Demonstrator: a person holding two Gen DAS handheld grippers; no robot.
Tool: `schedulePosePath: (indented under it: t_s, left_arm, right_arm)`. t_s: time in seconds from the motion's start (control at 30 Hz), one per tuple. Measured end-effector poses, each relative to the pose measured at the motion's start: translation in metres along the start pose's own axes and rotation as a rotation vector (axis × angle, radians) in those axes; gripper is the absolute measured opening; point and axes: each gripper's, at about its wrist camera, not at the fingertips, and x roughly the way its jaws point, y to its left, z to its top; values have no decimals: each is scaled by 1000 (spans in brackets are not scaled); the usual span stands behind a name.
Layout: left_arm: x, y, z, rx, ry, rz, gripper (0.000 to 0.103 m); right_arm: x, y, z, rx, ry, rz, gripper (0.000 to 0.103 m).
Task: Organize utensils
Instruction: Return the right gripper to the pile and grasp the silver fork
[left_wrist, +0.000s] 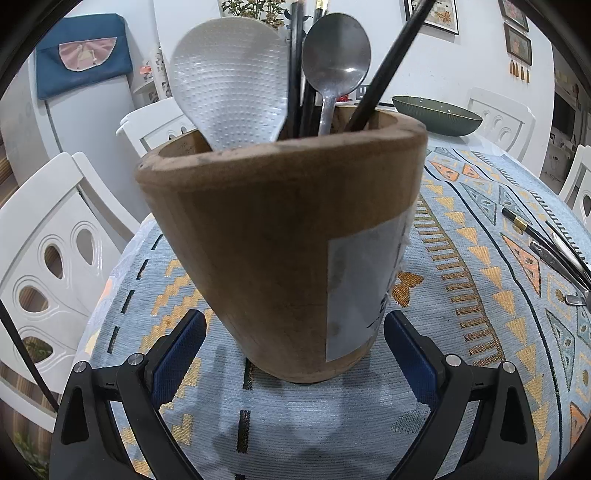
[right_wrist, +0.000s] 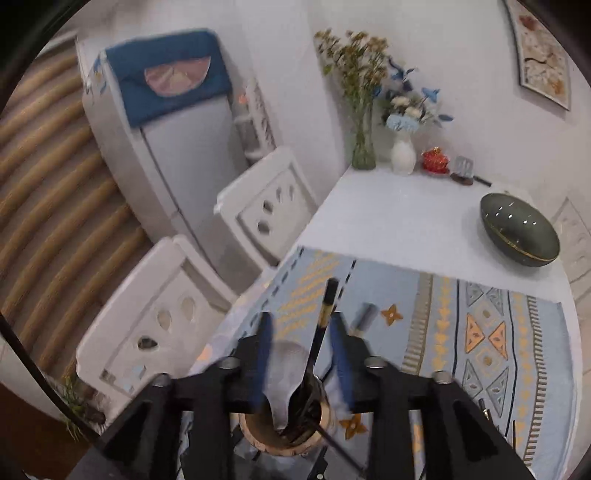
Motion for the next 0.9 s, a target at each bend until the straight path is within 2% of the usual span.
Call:
schedulePosePath:
  t_s: [0.1, 0.27, 0.43, 0.5, 0.63, 0.77, 0.9]
  left_arm:
    - [0, 0, 0, 0, -1, 0, 97]
    - [0, 1, 0, -2, -2, 0, 97]
    - [0, 2, 0, -3, -2, 1, 97]
    - [0, 4, 1, -6, -1, 0, 97]
    - [1, 5, 1, -7, 0, 0, 97]
    - [1, 5, 1, -7, 1, -1, 97]
    - [0, 5, 1, -7, 2, 0, 97]
  right_arm:
    - [-24, -11, 8, 25, -63, -16, 42]
    - [-74, -37, 18, 38, -173, -110, 42]
    - [-103, -73, 13, 45, -174, -248, 42]
    - [-103, -87, 5, 54, -140, -304, 42]
    - [-86, -121, -21, 117, 16, -378, 42]
    - [-67, -159, -58, 223, 183, -387, 40]
    - [-56, -204, -99, 420, 313, -375, 29]
